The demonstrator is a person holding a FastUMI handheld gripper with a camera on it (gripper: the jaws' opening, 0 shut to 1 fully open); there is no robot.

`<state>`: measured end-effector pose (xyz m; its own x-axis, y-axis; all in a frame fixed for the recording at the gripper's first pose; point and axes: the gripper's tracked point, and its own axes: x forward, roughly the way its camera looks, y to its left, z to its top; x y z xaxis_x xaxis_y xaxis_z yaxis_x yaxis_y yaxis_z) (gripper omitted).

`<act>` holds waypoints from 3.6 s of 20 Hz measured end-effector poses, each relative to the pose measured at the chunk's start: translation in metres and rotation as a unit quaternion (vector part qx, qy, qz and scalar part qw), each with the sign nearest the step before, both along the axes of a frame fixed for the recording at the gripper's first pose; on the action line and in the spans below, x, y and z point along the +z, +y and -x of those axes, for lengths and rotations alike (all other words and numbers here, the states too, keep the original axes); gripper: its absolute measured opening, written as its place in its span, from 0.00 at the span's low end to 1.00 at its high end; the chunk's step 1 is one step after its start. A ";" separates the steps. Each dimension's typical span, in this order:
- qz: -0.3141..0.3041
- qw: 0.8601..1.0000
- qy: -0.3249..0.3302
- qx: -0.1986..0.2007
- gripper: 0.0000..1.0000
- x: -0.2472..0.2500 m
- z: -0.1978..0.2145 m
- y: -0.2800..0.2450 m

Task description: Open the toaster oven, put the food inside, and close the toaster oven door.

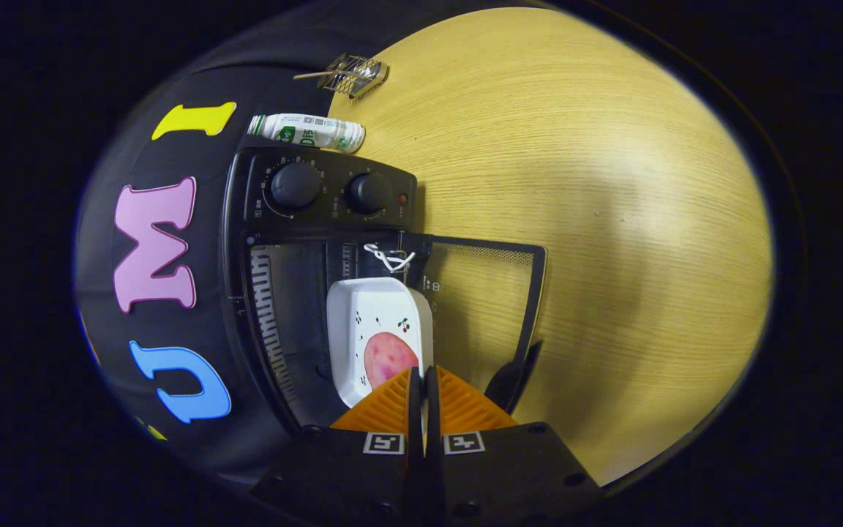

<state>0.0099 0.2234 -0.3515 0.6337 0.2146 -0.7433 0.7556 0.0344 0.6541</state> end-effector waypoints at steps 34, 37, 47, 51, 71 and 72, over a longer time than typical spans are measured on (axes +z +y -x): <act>0.028 0.990 -0.079 0.117 0.97 0.052 -0.013 0.035; 0.081 0.975 -0.117 0.171 0.98 0.069 -0.003 0.024; 0.333 0.830 -0.190 0.405 0.99 0.074 0.048 -0.007; 0.384 0.773 -0.189 0.468 0.99 0.070 0.078 -0.007; 0.402 0.720 -0.080 0.561 1.00 -0.058 0.105 0.033; 0.401 0.725 -0.072 0.555 1.00 -0.062 0.101 0.033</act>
<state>-0.0914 0.2567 -0.4137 0.4843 0.1886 -0.8543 -0.1041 0.9820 0.1578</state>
